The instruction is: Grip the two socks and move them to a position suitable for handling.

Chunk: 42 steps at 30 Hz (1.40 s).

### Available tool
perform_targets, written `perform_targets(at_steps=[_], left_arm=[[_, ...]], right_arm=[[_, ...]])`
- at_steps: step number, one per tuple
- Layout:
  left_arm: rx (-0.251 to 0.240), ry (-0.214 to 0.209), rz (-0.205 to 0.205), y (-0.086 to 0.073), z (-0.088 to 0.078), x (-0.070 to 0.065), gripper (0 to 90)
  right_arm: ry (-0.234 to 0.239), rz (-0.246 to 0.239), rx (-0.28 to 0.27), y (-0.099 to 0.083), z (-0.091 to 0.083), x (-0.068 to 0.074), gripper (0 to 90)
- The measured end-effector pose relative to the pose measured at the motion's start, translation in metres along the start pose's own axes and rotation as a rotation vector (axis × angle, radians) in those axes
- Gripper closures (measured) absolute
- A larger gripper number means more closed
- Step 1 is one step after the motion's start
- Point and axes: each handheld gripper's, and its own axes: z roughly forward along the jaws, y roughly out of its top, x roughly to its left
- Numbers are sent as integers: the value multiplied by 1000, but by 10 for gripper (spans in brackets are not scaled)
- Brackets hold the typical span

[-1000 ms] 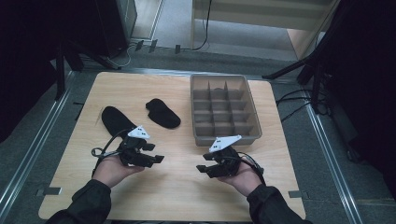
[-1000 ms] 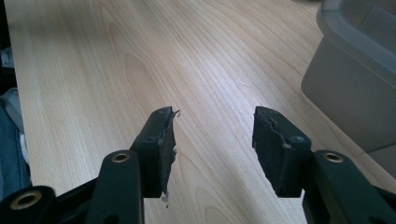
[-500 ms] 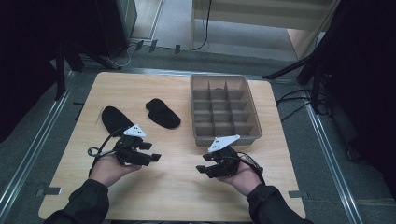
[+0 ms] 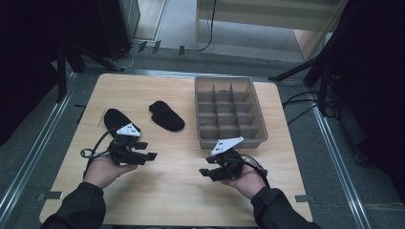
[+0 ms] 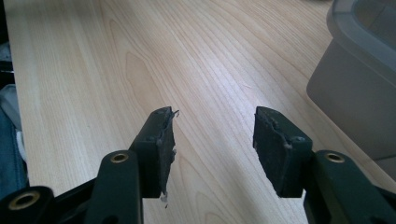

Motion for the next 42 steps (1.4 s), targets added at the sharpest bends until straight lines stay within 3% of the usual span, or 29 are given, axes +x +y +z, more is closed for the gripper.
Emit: perform_targets(at_steps=[16,25,34,42], left_arm=[[-31,73,-58,-10,-17,38,386],[-48,131,-147,-16,-25,78,384],[-46,173,-150,-12,-21,97,388],[-18,203,-173,-4,-5,122,368]], right_arm=[[-3,-2,16,0,1,1,483],[-4,0,21,-2,1,1,483],[-13,8,27,-6,-1,2,483],[-31,20,35,-13,-4,2,483]])
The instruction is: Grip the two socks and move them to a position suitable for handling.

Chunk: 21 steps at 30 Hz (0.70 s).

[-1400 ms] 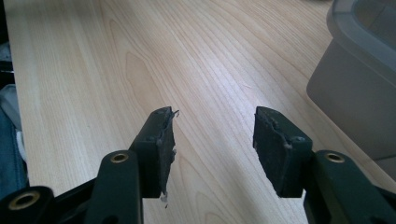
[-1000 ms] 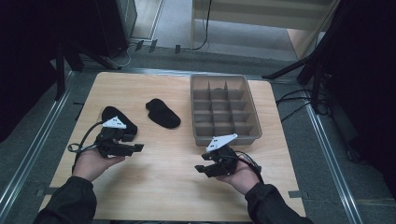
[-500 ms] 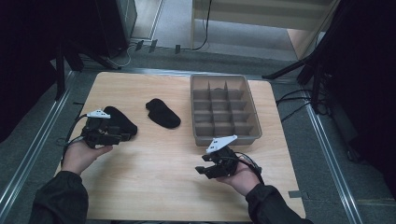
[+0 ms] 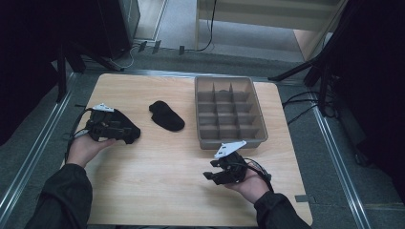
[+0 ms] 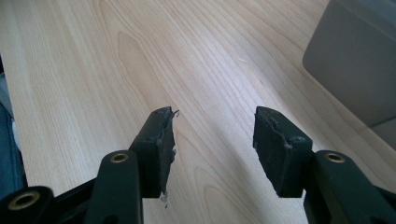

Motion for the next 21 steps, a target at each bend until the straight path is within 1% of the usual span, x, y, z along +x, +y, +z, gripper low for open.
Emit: perform_targets(at_steps=[1,2,3,5,7,11,12,13,17,18,19,20,21], left_arm=[[1,4,-2,1,3,3,366],[1,4,-2,1,3,3,363],[0,6,-13,2,9,9,357],[9,17,-17,1,17,14,348],[25,21,-23,1,22,17,323],[34,31,-32,-1,29,21,301],[31,35,-30,-2,30,22,300],[24,49,-15,-3,30,23,300],[12,64,4,-6,31,22,307],[10,73,15,-7,31,21,326],[8,100,42,-8,31,19,326],[-12,124,48,-11,31,18,396],[-26,135,40,-13,30,18,430]], right_arm=[[-1,1,2,-1,0,0,482],[-1,1,2,-1,0,0,482],[-6,5,3,-2,-1,-1,482],[-8,12,4,-4,-2,-1,482],[-11,20,4,-5,-3,-1,482],[-15,27,2,-6,-4,-2,482],[-18,28,-1,-6,-4,-3,483],[-17,28,-1,-6,-4,-3,483],[-18,24,3,-6,-3,-3,482],[-20,24,6,-6,-3,-2,483],[-20,24,6,-6,-3,-2,483],[-19,23,5,-6,-3,-2,482],[-19,23,5,-6,-3,-2,482]])
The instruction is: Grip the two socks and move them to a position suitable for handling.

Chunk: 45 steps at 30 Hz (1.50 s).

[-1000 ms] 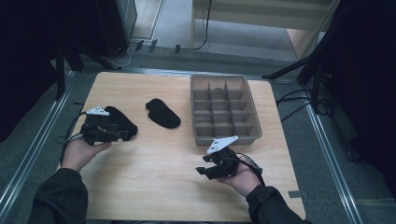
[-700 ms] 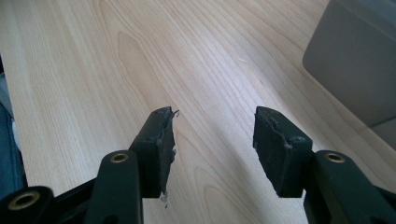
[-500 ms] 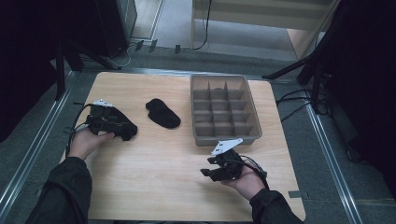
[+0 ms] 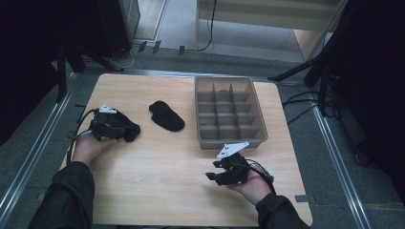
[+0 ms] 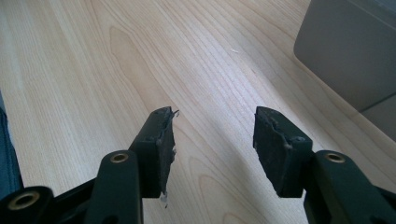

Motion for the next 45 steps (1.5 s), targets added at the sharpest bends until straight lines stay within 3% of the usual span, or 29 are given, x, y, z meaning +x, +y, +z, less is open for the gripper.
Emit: perform_targets(at_steps=[4,8,10,11,12,14,16,19,22,26,30,34,41,45], left_arm=[[-9,28,-6,-3,-3,0,596],[9,14,-14,-2,-4,-1,755],[24,8,-37,0,-4,-1,803],[36,-10,-68,2,-5,0,816],[36,-10,-68,2,-5,0,823],[63,-45,-130,7,-9,1,838],[55,-61,-152,12,-17,0,844],[33,-66,-168,17,-27,-4,844],[-16,-88,-199,25,-53,-15,845],[-44,-92,-194,29,-75,-31,845],[-29,-96,-195,25,-88,-46,845],[-13,-109,-198,19,-94,-58,844],[28,-140,-158,-3,-105,-94,839],[41,-153,-156,-12,-106,-103,836]], right_arm=[[-5,-3,1,0,-1,0,482],[-7,-6,2,0,0,0,482],[-5,-11,1,0,0,0,482],[-6,-12,1,0,0,0,482],[-6,-12,1,0,0,0,482],[-6,-11,-3,0,-1,0,483],[-5,-3,-5,0,-2,0,485],[-7,-5,-6,0,-2,-1,486],[-6,-6,-8,0,-2,-1,488],[-3,-12,-9,1,-2,0,489],[0,-8,-7,2,-1,0,489],[6,-20,-8,3,0,1,489],[11,-30,-4,6,2,3,489],[15,-33,-3,7,3,3,489]])
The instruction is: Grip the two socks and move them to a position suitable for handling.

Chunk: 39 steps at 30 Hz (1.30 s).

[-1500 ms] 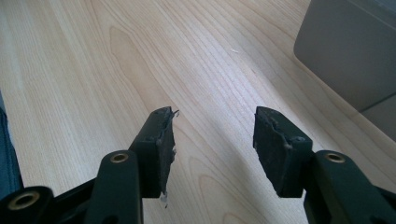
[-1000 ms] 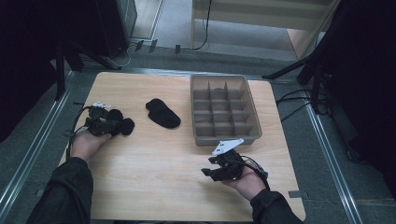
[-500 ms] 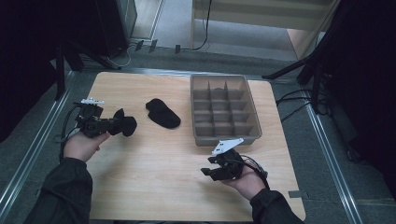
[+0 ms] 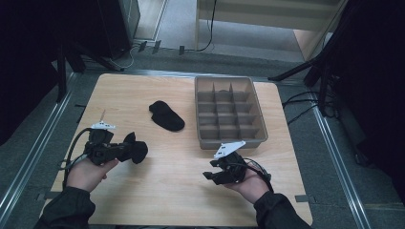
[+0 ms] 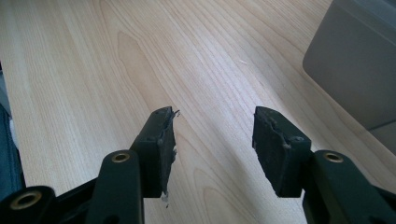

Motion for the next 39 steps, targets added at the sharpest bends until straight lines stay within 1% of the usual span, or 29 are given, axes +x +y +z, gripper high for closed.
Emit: perform_targets(at_steps=[2,3,4,5,6,8,10,11,13,14,15,16,17,18,19,20,22,24,27,28,29,30,31,34,35,36,37,38,39], left_arm=[[8,-10,5,-5,1,-5,833],[11,-15,5,-7,2,-6,833],[23,-28,10,-12,3,-10,831],[23,-28,10,-12,3,-10,830],[40,-35,15,-15,6,-14,829],[53,-43,16,-18,9,-17,827],[60,-45,20,-18,10,-18,825],[73,-39,29,-20,15,-19,819],[76,-36,34,-21,17,-19,810],[80,-41,32,-21,19,-18,785],[81,-40,30,-21,20,-18,724],[80,-40,37,-21,20,-17,724],[77,-40,40,-22,21,-17,690],[74,-31,50,-22,20,-17,643],[74,-31,50,-22,20,-17,611],[72,-28,58,-23,21,-16,611],[64,-18,76,-23,21,-16,574],[55,-17,92,-21,21,-15,520],[34,-12,119,-17,23,-13,495],[18,-10,133,-14,25,-11,492],[18,-10,133,-14,25,-11,491],[12,-18,133,-9,29,-7,487],[12,-18,133,-9,29,-7,486],[13,-14,142,-2,35,-2,471],[14,-19,145,0,37,1,471],[25,-24,148,3,40,3,462],[26,-25,159,9,44,7,458],[26,-25,159,9,44,7,454],[24,-17,173,17,49,9,446]], right_arm=[[3,-10,-1,1,1,0,489],[3,-10,-1,1,1,0,489],[4,-7,2,2,2,1,489],[4,-7,2,2,2,1,489],[6,-9,2,2,2,1,489],[7,-12,1,3,3,1,489],[8,-16,2,3,3,1,489],[9,-15,5,4,4,1,489],[10,-18,3,4,4,1,489],[12,-23,2,5,5,1,489],[15,-21,5,5,5,2,489],[15,-21,5,5,5,2,489],[14,-22,5,5,5,2,489],[14,-23,7,6,6,2,489],[14,-23,7,6,6,2,489],[14,-23,9,6,6,2,489],[15,-24,9,6,6,2,489],[18,-29,9,7,7,2,489],[18,-25,7,6,7,2,489],[17,-25,3,7,7,2,488],[17,-25,3,7,7,2,488],[21,-12,-1,7,6,1,488],[21,-12,-1,7,6,1,488],[27,0,-1,6,7,1,487],[27,0,-1,6,7,1,487],[28,1,2,6,7,1,488],[26,-4,0,6,6,1,488],[26,-2,0,6,6,1,488],[25,-4,0,6,6,1,488]])
